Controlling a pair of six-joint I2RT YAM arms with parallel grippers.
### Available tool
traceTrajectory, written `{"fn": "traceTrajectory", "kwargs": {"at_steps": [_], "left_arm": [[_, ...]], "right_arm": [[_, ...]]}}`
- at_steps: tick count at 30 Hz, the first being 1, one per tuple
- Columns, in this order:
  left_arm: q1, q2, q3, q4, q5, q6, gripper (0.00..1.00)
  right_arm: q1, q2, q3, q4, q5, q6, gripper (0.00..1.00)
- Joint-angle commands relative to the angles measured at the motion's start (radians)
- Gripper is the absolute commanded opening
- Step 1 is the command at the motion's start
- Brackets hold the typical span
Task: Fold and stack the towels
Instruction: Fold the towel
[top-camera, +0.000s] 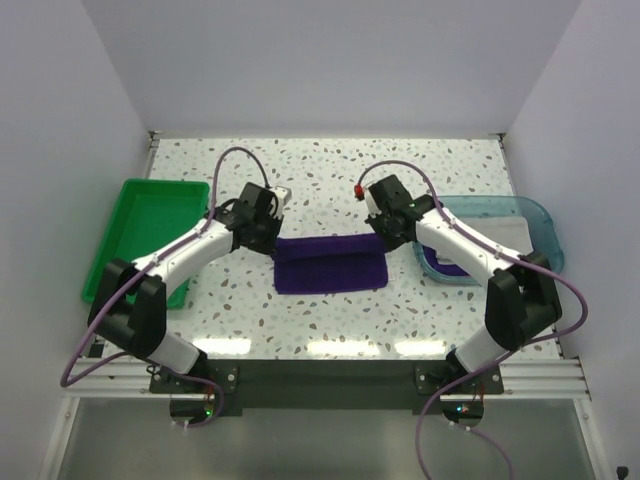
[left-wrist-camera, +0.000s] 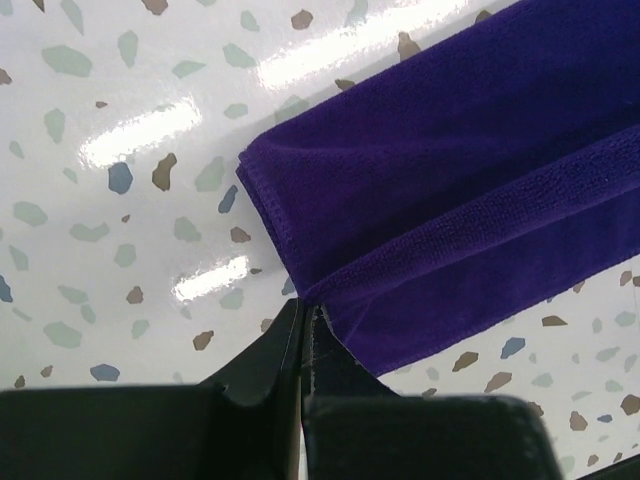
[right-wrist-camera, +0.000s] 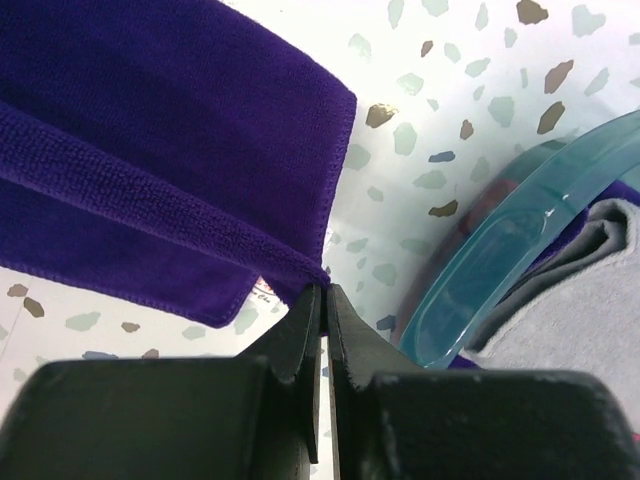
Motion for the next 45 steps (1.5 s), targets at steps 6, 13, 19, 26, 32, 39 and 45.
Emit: {"fn": "traceTrajectory", "kwargs": {"at_steps": [6,13,19,26,32,39,45], "left_arm": [[0.01,-0.051,-0.041,-0.081,-0.073,0.019,0.0],[0.005,-0.06,-0.041,-0.105,-0.046,0.001,0.0],[0.005,-0.06,-0.053,-0.148,-0.014,-0.035,0.0],[0.005,-0.086,-0.051,-0.17,-0.038,-0.035,0.0],[0.005,-0.036,-0.091,-0.127,-0.024,-0.027,0.0],[0.004,0.021,-0.13,-0.09,0.014,-0.036,0.0],[-0.01,0.006,-0.136,-0.095,0.025,-0.051,0.05]], "right_arm": [[0.014,-0.069,-0.042,-0.074,0.115,0.034,0.0],[0.022,-0.084,-0.072,-0.093,0.146,0.049,0.0],[0.023,-0.078,-0.072,-0.113,0.137,0.075,0.0],[0.032,-0.096,-0.079,-0.124,0.109,0.094,0.0],[0.039,-0.055,-0.112,-0.101,0.068,0.101,0.0],[0.042,0.022,-0.129,-0.087,0.061,0.1,0.0],[0.055,0.031,-0.128,-0.093,0.055,0.1,0.04]]}}
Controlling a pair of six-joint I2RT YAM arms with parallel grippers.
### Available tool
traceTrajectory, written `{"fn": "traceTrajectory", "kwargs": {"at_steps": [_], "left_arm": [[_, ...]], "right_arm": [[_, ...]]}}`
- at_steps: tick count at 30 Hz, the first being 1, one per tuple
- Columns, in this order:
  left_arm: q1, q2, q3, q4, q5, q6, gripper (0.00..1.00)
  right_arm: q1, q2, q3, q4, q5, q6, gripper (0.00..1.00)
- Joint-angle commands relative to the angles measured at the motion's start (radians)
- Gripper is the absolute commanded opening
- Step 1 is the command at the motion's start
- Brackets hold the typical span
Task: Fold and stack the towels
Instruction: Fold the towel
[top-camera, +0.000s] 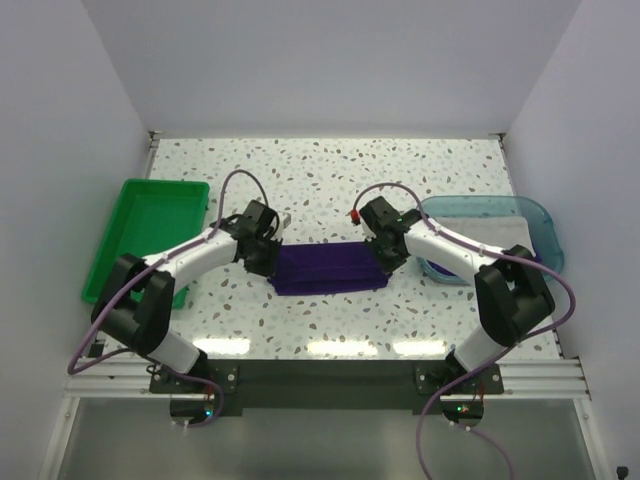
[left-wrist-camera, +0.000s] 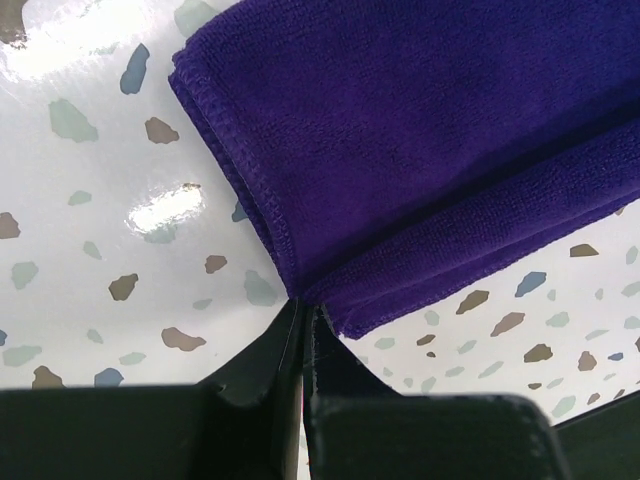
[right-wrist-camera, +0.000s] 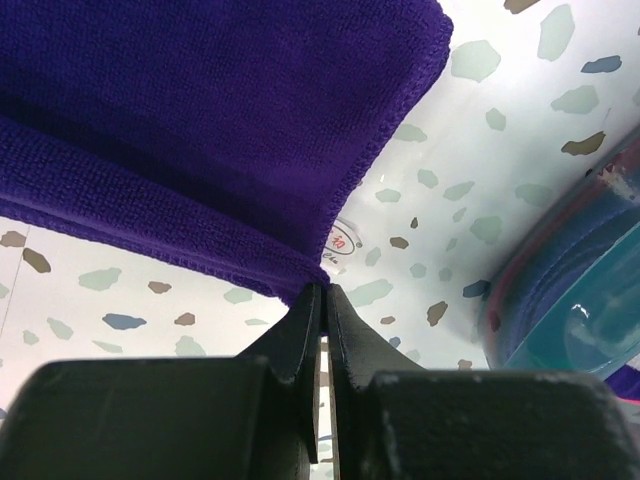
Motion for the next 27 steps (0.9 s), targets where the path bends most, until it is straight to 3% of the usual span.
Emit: {"fn": "traceTrajectory", "kwargs": {"at_steps": [1,7,10,14,19,23,27], "left_arm": [[0.0,-0.024,-0.016,-0.054,-0.061,-0.012,0.05],[-0.022,-0.069,-0.011,-0.075,-0.033,-0.037,0.06],[-0.03,-0.084,-0.008,-0.094,-0.025,-0.052,0.14],[-0.04,-0.127,-0.014,-0.135,-0.005,-0.081,0.42],[-0.05,-0.269,-0.033,-0.169,0.054,-0.129,0.62],[-0.05,-0.363,-0.018,-0.17,0.062,-0.159,0.65],[-0.051,-0.351,0.047,-0.117,0.065,-0.189,0.64]], "right_arm": [[-0.007,-0.011,-0.007,-0.068,0.08,-0.008,0.05],[-0.002,-0.018,0.0,-0.085,0.076,0.022,0.06],[-0.002,-0.02,0.007,-0.102,0.066,0.033,0.11],[0.002,-0.055,0.01,-0.128,-0.002,0.059,0.22],[0.02,-0.168,0.014,-0.186,-0.125,0.107,0.35],[0.021,-0.255,0.017,-0.192,-0.17,0.148,0.41],[0.021,-0.278,0.033,-0.095,-0.158,0.203,0.4]]}}
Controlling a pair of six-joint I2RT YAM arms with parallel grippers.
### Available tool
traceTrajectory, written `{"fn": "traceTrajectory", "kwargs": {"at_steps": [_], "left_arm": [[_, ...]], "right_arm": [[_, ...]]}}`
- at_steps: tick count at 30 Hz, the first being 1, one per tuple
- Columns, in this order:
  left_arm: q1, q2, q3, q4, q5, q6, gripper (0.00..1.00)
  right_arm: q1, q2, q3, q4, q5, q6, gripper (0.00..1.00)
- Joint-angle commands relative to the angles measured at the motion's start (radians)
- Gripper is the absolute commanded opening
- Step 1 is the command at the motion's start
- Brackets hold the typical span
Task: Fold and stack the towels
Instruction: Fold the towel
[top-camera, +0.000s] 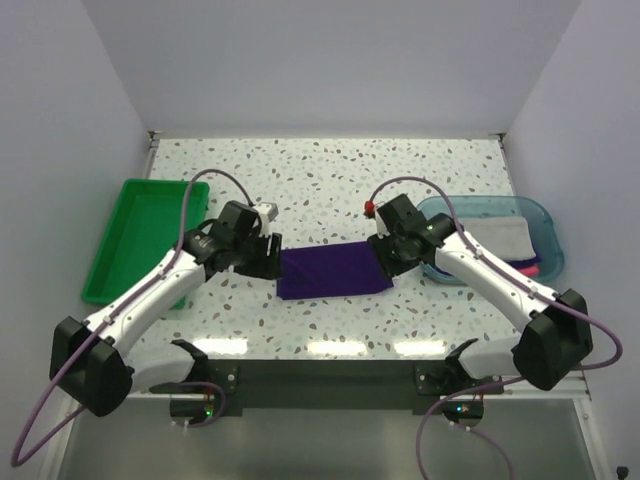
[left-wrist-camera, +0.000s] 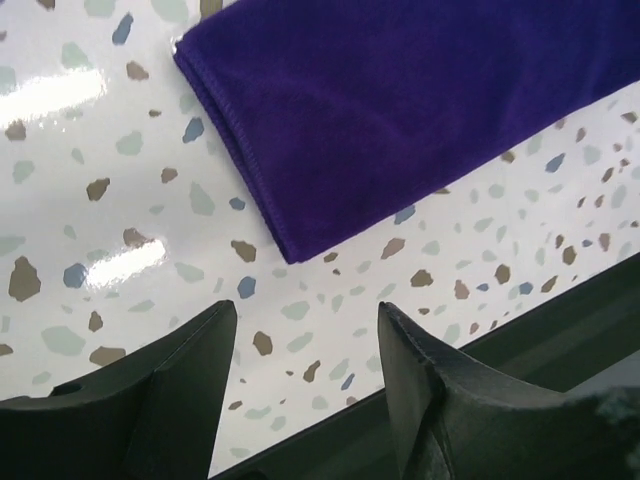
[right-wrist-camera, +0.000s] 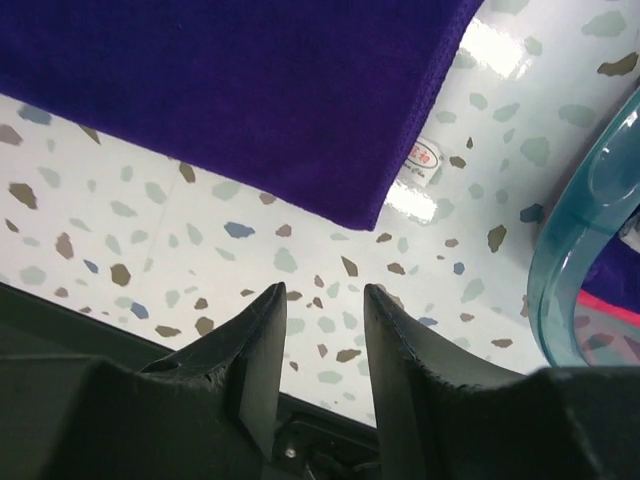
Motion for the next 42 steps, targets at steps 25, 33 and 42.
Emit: {"fn": "traceTrajectory", "kwargs": {"at_steps": [25,33,42], "left_arm": [[-0.047,0.126,-0.198,0.163,-0.078,-0.256,0.16],[-0.047,0.08,0.014,0.13,-0.118,-0.262,0.39],[-0.046,0.29,0.01,0.276,-0.071,-0.237,0.33]], "right_arm": [[-0.061,0.014,-0.232,0.335,0.098,0.282,0.34],[-0.061,0.02,-0.089,0.335,0.046,0.223,0.35],[-0.065,0.122,-0.158,0.431,0.029,0.253,0.32]]}}
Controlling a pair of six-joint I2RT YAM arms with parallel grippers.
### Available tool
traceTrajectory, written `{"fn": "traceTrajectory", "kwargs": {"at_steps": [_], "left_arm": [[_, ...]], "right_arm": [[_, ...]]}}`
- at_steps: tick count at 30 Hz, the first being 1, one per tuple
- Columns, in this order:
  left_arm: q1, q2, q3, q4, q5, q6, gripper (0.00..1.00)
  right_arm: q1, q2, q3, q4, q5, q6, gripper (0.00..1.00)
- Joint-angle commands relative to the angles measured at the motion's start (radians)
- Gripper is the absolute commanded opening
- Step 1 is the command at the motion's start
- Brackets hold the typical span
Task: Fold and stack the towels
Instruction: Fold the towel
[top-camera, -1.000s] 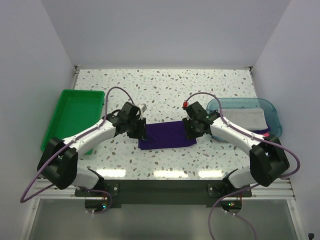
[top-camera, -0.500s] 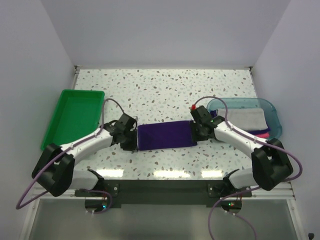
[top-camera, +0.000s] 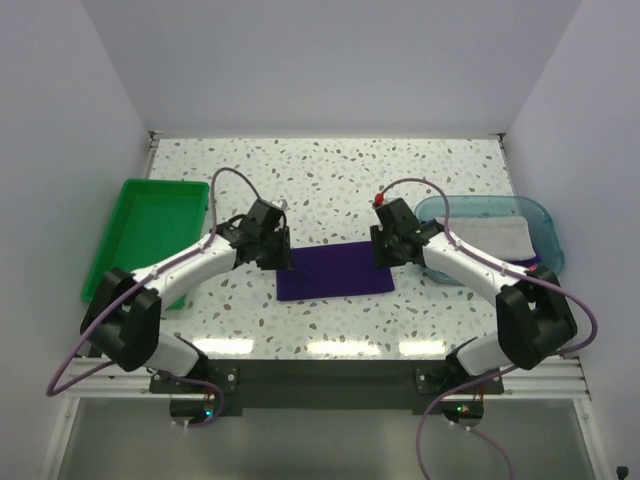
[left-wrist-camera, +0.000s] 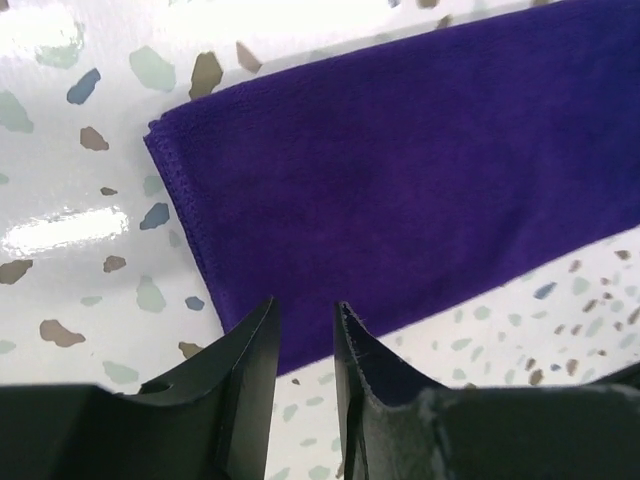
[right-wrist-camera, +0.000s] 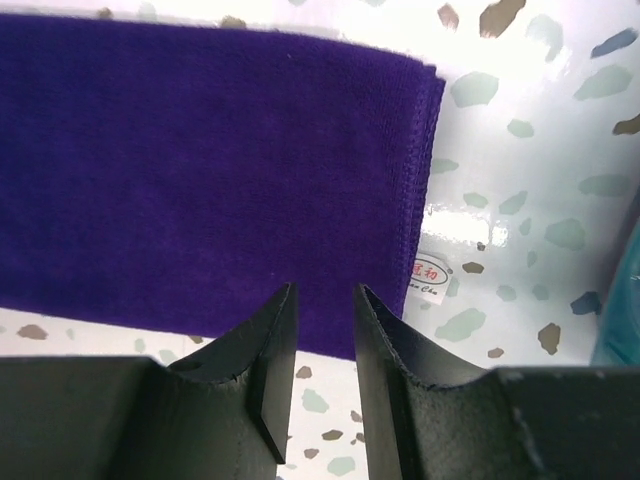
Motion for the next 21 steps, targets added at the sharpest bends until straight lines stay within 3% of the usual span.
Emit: {"fn": "traceTrajectory", "kwargs": {"at_steps": [1,12,17,21], "left_arm": [[-0.002,0.056,-0.059,0.061,0.01,0.01,0.32],[0.046,0.049,-0.246,0.041,-0.048,-0.007,0.17],[0.106,0.012,-0.223,0.012,-0.077,0.034,0.18],[0.106,-0.008,-0.157,-0.023,-0.069,0.053,0.27]], "right_arm": [[-0.005,0.028,-0.054,0.056,-0.011,0.018,0.32],[-0.009,0.013,-0.142,0.02,0.044,0.075,0.31],[-0.009,-0.022,-0.087,0.003,0.033,0.035,0.31],[-0.009,-0.018,0.007,0.004,-0.002,-0.023,0.31]]}}
